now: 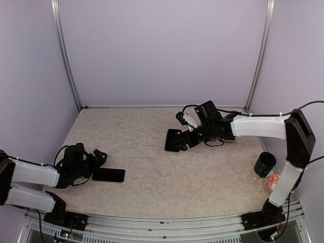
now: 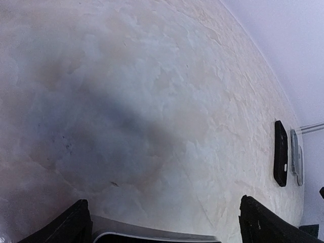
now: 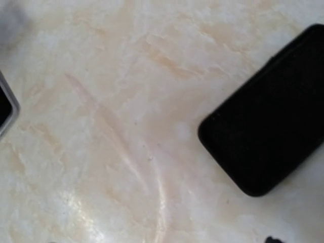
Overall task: Put the phone into the phone case
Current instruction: Move the phone to the center of the board.
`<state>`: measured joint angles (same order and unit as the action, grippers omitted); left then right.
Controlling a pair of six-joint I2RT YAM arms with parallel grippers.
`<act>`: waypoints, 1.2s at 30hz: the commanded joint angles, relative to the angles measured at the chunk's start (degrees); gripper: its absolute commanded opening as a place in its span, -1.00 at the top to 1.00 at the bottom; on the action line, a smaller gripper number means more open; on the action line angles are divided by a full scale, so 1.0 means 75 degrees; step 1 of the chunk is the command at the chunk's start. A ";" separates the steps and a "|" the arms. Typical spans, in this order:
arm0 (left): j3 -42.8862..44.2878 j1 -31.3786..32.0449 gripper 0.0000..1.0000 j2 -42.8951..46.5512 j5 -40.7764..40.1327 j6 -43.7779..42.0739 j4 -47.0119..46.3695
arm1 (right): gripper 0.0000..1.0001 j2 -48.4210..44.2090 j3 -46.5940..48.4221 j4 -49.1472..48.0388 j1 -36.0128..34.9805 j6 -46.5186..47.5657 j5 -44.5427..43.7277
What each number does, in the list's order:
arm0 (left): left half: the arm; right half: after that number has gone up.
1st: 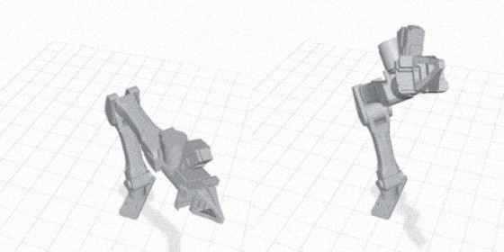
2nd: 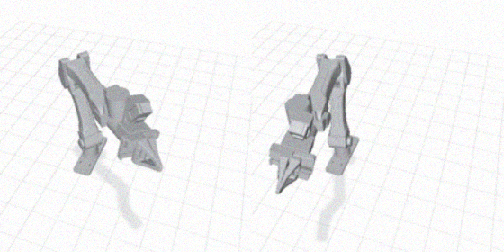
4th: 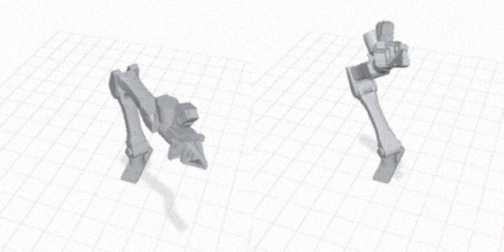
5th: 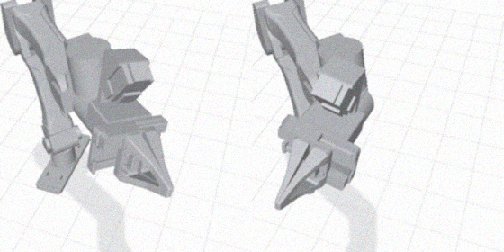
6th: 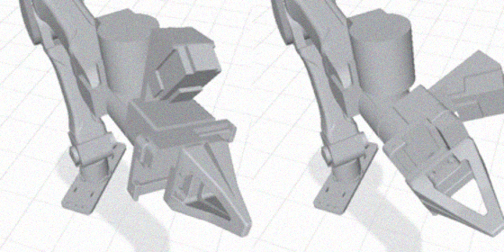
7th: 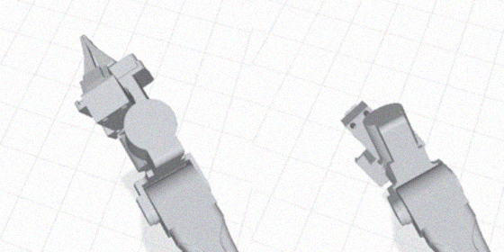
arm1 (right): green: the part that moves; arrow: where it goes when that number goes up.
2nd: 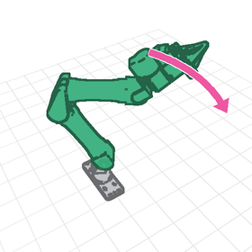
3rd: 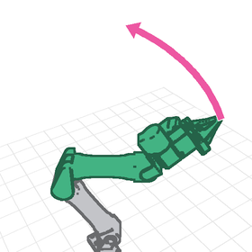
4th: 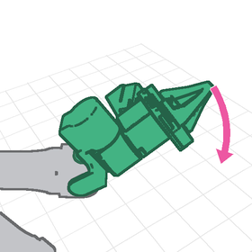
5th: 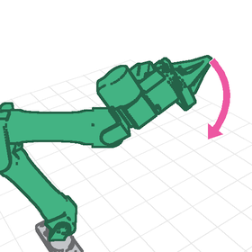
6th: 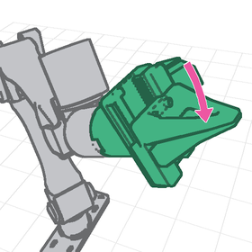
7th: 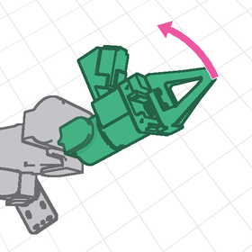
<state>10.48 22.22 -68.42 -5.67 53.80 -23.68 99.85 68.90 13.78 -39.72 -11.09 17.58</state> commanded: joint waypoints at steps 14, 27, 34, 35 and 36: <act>0.0650 0.2513 -0.98 -0.2648 0.0100 0.1262 -0.1104 | -0.99 0.0057 -0.1130 -0.2266 -0.0967 0.2809 0.0338; 0.1427 0.3524 -0.98 -0.3318 0.0068 0.1565 -0.1074 | -0.99 0.0729 -0.1521 -0.3739 -0.2332 0.2180 -0.0703; 0.1505 0.3571 -0.98 -0.2666 -0.0375 0.1390 -0.0441 | -0.99 0.1260 -0.1226 -0.3797 -0.3156 0.1518 -0.1627; 0.1516 0.3576 -0.98 -0.2508 -0.0506 0.1322 -0.0282 | -0.99 0.1300 -0.1222 -0.3877 -0.3228 0.1327 -0.1650; 0.1536 0.3575 -0.98 -0.2372 -0.0648 0.1273 -0.0136 | -0.99 0.1352 -0.1229 -0.3966 -0.3285 0.1199 -0.1675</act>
<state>22.24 48.53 -88.92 -7.90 64.20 -35.53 108.55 58.04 -12.56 -62.48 2.81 8.45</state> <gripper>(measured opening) 0.989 0.995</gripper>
